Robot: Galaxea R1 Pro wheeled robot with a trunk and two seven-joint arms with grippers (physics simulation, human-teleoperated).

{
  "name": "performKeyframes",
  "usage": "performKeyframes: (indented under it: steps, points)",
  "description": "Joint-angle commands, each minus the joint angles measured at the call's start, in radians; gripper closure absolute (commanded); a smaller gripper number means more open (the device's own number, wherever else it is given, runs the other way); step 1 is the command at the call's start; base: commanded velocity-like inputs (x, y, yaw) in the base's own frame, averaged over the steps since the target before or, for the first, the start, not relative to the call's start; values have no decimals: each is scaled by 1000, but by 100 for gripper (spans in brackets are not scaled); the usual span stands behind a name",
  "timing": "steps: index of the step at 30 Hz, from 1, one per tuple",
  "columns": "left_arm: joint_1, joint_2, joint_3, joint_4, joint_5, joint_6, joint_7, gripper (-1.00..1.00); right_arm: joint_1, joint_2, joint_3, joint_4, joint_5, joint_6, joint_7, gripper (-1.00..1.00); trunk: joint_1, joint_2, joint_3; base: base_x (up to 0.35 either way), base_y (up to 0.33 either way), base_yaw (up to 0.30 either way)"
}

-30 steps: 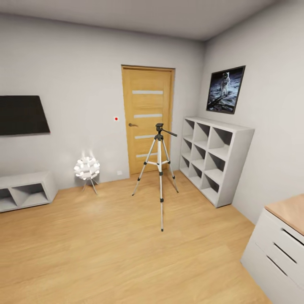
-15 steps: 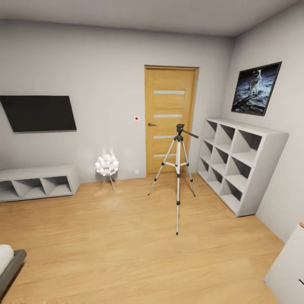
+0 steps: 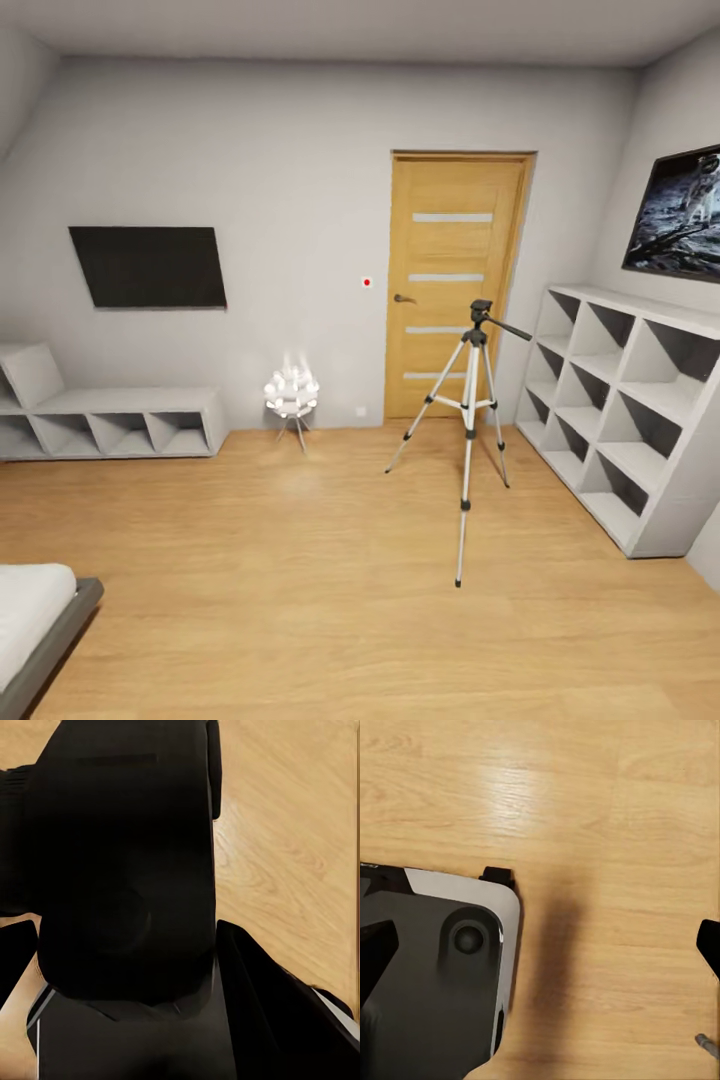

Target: Attach the digital camera to the camera tripod in the bedroom.

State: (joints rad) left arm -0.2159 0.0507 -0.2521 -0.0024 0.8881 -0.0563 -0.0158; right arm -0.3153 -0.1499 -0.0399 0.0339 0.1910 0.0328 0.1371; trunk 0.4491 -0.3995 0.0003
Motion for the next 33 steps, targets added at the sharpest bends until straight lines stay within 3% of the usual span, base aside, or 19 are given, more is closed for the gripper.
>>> performKeyframes:
  steps: [1,33]
  points:
    - [0,0,-9,1,6,-2,-3,100,-1,0,-5,1,8,2,2,-100,1,-1,0,320,0,75]
    - [0,0,-10,1,6,1,-3,100,-1,-3,-5,0,9,0,2,-100,1,-1,0,324,0,3]
